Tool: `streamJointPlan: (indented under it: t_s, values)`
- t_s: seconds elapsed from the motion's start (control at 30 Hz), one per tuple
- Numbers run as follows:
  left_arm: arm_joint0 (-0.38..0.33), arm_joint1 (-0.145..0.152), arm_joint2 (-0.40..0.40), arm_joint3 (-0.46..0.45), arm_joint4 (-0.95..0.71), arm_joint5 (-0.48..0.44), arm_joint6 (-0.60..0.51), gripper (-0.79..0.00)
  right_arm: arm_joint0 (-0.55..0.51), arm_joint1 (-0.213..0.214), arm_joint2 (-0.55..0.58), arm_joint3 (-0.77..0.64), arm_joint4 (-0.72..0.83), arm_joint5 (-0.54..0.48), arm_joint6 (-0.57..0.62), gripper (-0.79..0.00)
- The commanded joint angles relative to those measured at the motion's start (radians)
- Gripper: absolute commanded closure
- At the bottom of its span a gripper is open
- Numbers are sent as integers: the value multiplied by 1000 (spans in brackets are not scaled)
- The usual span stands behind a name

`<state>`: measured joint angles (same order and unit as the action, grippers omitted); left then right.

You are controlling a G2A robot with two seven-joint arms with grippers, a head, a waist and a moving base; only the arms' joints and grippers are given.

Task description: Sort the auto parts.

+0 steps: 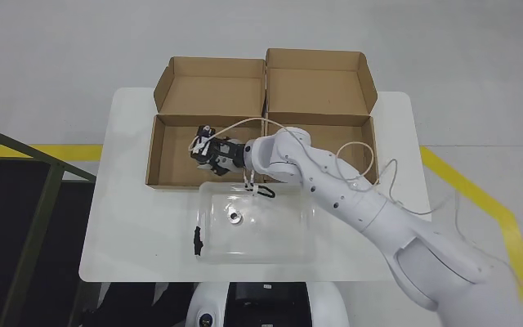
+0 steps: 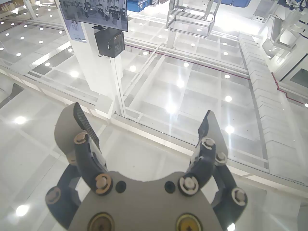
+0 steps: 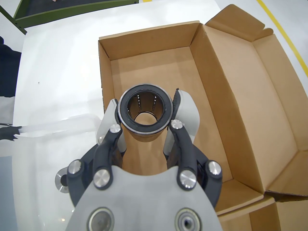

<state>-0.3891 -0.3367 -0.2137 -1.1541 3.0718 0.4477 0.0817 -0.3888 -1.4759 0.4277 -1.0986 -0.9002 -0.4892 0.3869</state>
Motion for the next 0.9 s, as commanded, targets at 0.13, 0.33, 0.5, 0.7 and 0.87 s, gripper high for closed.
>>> streamJointPlan:
  t_s: [0.13,0.33,0.5,0.7,0.87]
  values:
    - [0,0,0,0,0,0,0,-785,9,-41,-12,79,-11,25,-31,0]
    - [0,0,0,0,0,0,0,-785,13,-74,-24,140,-9,6,-7,0]
    - [0,0,0,0,0,0,0,-785,20,-96,-26,177,-24,-6,4,-129]
    - [0,0,0,0,0,0,0,-785,25,-119,-27,219,-45,-5,22,-323]
    - [0,0,0,0,0,0,0,-785,29,-137,-25,247,-63,-8,27,-345]
